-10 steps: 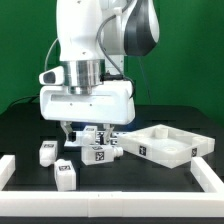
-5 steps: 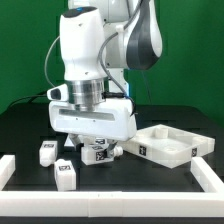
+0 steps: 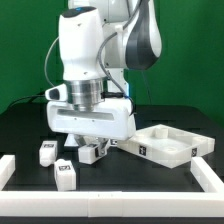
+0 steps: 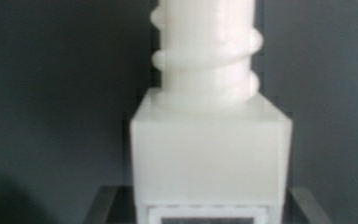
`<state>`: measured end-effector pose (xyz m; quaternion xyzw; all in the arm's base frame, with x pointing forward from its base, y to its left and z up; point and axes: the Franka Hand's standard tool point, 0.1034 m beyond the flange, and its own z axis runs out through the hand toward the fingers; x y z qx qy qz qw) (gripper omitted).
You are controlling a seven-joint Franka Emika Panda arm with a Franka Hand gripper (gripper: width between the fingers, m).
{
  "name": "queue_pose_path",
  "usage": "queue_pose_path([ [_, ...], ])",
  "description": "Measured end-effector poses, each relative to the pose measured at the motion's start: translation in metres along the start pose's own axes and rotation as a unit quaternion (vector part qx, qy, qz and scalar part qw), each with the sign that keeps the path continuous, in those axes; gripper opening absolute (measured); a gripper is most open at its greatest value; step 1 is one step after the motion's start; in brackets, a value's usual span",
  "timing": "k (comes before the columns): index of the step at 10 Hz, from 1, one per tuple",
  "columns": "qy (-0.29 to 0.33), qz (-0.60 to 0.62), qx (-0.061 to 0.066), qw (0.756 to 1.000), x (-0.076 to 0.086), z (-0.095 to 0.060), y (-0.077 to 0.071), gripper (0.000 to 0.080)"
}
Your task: Assemble one leg
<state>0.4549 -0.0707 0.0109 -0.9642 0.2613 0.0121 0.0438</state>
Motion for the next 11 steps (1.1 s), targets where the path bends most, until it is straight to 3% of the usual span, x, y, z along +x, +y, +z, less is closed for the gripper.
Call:
queue_pose_path([
  [2,0.004,-0.038,-0.002,0.999,0.010,-0.006,0.010,0.0267],
  [4,0.006,-0.055,-0.006,0.998,0.012,-0.001,0.021,0.0267],
  [8,0.010,-0.059,-0.008,0.998,0.010,0.002,0.019,0.0268],
  [9,0.010,-0.059,-0.008,0.998,0.010,0.002,0.019,0.0341],
  [10,0.007,-0.060,-0.007,0.998,0.009,0.002,0.018,0.0341],
  [11,0.002,-0.062,-0.002,0.998,0.007,-0.005,0.014,0.0528],
])
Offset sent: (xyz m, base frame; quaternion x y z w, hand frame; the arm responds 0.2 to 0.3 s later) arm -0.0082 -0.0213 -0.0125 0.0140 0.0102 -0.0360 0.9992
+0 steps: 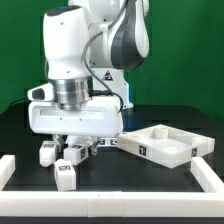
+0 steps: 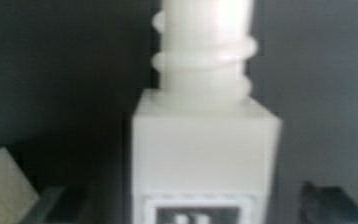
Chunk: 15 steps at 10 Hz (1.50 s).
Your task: Assemble one leg
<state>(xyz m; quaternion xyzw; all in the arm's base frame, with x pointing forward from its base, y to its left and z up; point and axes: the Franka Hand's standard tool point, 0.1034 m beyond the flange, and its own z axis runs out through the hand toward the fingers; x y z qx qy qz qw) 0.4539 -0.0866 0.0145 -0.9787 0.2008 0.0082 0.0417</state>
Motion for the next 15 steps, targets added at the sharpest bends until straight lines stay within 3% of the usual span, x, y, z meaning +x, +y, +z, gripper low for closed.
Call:
queue_pose_path([
  [1,-0.001,-0.002,0.005,1.000,-0.001,-0.009,-0.004,0.0624],
  [4,-0.012,-0.004,0.029,1.000,-0.003,-0.047,-0.027,0.0642],
  [5,-0.005,-0.024,0.025,0.999,-0.004,-0.053,-0.044,0.0648],
  [6,-0.003,-0.052,0.022,0.998,-0.008,-0.054,-0.058,0.0649],
  [9,-0.006,-0.046,0.024,0.999,-0.008,-0.051,-0.054,0.0649],
  [10,-0.003,-0.058,0.018,0.998,-0.010,-0.051,-0.058,0.0649],
  [11,0.008,-0.121,0.003,0.993,-0.016,-0.050,-0.075,0.0649],
  [15,0.019,-0.234,-0.002,0.972,-0.042,-0.054,-0.138,0.0649],
])
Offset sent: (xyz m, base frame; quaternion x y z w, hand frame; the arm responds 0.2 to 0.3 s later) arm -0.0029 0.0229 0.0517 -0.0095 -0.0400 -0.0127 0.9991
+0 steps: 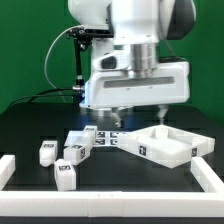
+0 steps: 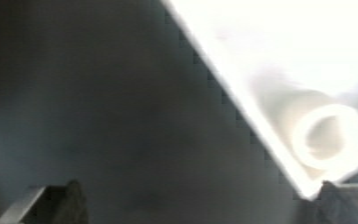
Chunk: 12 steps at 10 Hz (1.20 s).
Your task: Assemble one leg
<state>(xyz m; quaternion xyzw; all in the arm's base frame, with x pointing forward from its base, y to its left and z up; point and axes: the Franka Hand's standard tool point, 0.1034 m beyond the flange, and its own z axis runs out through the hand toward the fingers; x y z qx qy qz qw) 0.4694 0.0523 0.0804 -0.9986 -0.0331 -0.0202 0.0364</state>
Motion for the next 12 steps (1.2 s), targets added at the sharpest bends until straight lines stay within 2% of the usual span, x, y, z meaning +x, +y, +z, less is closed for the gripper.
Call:
queue_pose_path([
  [1,-0.002,0.000,-0.001,1.000,-0.001,0.002,0.006,0.0649],
  [3,0.003,-0.011,-0.004,1.000,-0.001,0.004,0.005,0.0649],
  [5,0.028,-0.097,-0.023,0.995,-0.007,0.022,-0.013,0.0649],
  [7,0.034,-0.182,-0.032,0.982,-0.013,0.042,-0.022,0.0649],
  [11,0.031,-0.171,-0.031,0.984,-0.012,0.040,-0.019,0.0649],
  [12,0.020,-0.181,-0.033,0.983,-0.018,0.049,-0.011,0.0649],
])
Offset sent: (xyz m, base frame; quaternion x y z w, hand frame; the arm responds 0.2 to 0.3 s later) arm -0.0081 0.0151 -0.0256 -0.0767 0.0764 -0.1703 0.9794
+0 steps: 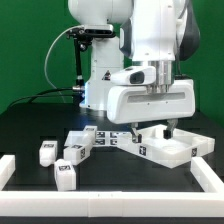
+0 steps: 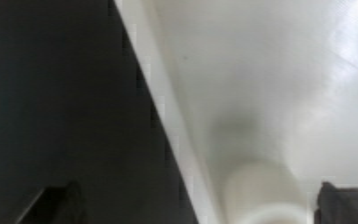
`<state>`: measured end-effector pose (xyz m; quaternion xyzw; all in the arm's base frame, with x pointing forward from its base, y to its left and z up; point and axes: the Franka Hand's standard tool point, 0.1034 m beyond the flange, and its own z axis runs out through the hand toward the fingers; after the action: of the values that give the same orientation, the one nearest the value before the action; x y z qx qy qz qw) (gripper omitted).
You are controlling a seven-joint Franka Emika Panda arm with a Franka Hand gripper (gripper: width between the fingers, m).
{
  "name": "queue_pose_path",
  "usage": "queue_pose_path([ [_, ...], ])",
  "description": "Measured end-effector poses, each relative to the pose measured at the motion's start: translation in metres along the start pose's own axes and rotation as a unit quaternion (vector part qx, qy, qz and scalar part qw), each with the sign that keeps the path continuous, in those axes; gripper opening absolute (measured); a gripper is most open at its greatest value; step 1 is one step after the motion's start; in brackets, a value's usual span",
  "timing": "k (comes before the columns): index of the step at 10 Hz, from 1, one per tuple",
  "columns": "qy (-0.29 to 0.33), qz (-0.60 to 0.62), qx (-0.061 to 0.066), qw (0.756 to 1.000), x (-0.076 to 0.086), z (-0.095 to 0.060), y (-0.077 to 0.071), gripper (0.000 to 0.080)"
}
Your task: Assemble one leg
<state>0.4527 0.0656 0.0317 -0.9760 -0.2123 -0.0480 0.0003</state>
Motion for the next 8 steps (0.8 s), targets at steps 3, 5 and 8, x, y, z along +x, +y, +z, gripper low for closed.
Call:
queue_pose_path([
  [3,-0.022,0.009,0.003,1.000,-0.009,0.022,0.007,0.0649],
  [5,-0.023,0.009,0.004,1.000,-0.010,0.023,0.004,0.0649],
  [8,-0.023,0.009,0.004,1.000,-0.010,0.023,0.004,0.0410],
])
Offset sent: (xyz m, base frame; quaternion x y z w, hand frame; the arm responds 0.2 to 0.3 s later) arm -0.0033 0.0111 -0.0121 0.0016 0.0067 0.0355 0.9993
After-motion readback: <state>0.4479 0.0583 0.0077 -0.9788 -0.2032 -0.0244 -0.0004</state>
